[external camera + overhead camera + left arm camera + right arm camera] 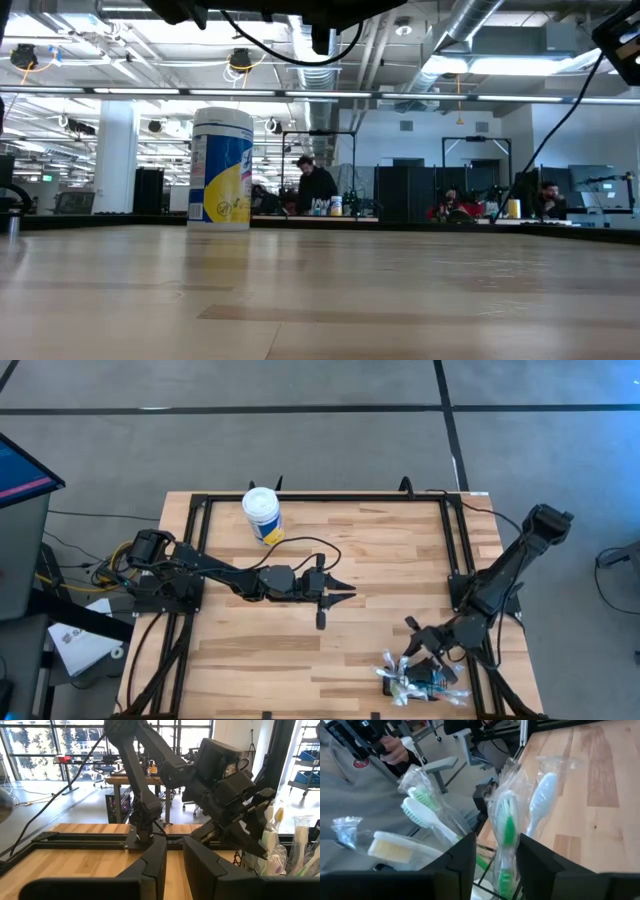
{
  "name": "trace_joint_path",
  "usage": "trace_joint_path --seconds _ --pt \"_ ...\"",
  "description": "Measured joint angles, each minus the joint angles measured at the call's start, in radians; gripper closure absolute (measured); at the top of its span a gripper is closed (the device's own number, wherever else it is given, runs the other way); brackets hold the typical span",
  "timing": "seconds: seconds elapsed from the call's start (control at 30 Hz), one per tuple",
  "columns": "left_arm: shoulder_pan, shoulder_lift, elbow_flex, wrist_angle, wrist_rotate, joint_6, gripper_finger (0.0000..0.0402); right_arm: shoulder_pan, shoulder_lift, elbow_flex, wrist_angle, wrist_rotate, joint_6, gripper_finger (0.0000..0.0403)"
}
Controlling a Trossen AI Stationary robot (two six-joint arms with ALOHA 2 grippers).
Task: Pick & Place toothbrushing station
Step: Put the green toothbrush into the wire organizer, then return to Home Position
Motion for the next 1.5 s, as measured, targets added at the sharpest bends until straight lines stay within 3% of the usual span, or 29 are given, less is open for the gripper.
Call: trace_joint_path --seconds 0.5,0.7,0.97,1.17,1.33,1.5 --pt "0.0 0.0 0.0 0.0 0.001 0.0 0.0344 -0.025 -0.227 0.0 -0.175 0.004 -0.073 0.0284" --pt "0.0 0.0 0.0 0.0 0.004 0.0 0.0344 -0.049 -0.347 0.0 -0.345 0.018 -0.074 0.0284" --pt "0.004 -0.008 0.001 -0.028 0.003 0.001 0.0344 -0.094 -0.492 0.0 -0.434 0.152 -0.238 0.0285" --pt "0.022 -0.009 0.0 -0.164 0.003 -0.052 0.0344 -0.16 -0.573 0.0 -0.561 0.372 -0.277 0.0285" --pt "0.027 -0.011 -0.02 -0.169 -0.002 -0.056 0.0344 -0.229 -0.63 -0.003 -0.623 0.373 -0.276 0.0285" --pt "0.033 -0.118 -0.166 -0.149 -0.03 -0.102 0.0344 -0.292 -0.681 -0.003 -0.701 0.37 -0.281 0.0285"
